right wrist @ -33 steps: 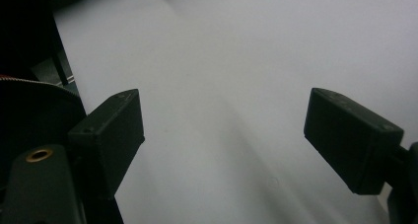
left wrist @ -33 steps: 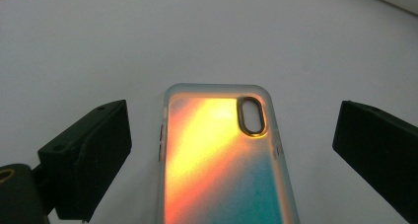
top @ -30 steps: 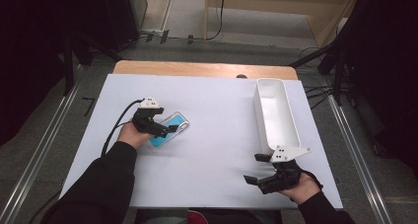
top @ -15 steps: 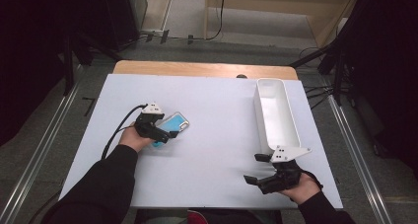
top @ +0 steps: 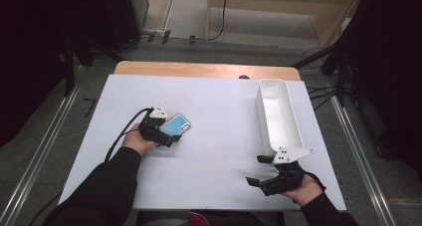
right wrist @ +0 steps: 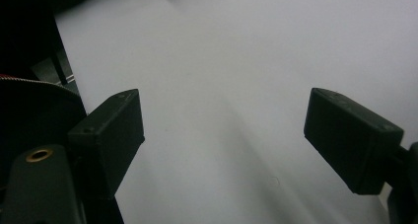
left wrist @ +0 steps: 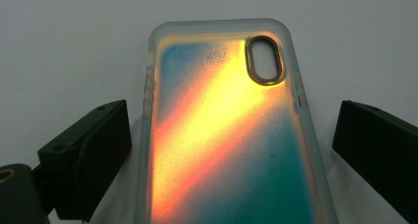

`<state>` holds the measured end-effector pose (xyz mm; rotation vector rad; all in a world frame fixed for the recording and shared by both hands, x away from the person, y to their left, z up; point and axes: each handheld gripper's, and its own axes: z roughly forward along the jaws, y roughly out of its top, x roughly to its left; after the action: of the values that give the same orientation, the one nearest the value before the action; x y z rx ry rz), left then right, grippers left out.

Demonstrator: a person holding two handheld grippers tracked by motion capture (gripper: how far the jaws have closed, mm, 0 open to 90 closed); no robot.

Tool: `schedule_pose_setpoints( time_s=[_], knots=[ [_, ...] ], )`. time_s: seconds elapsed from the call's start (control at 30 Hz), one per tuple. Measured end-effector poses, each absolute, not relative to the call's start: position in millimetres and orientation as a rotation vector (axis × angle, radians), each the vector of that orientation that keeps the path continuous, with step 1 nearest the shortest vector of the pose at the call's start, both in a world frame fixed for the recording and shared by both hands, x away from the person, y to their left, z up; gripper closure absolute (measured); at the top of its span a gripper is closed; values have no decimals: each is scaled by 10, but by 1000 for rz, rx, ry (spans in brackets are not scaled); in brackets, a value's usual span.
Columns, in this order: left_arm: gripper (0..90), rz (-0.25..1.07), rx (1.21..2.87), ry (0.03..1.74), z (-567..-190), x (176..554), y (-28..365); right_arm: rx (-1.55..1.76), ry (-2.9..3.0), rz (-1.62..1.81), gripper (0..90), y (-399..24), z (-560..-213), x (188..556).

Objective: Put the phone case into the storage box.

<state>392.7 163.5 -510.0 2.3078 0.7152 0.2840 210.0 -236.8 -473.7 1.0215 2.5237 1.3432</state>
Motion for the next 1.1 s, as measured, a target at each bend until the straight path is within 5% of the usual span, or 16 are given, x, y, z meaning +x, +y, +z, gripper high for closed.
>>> schedule_pose_setpoints(
  time_s=[0.43,0.8,1.1],
  knots=[
    [16,316,2331,715,-5101,3906,1606,1018,2529,1338,140,-2367,-4741,2104],
    [160,319,2317,720,-5070,3876,1625,1016,2529,1330,140,-2364,-4742,2104],
    [163,307,2299,727,-5079,3874,1632,1015,2530,1328,140,-2364,-4742,2103]
  ],
)
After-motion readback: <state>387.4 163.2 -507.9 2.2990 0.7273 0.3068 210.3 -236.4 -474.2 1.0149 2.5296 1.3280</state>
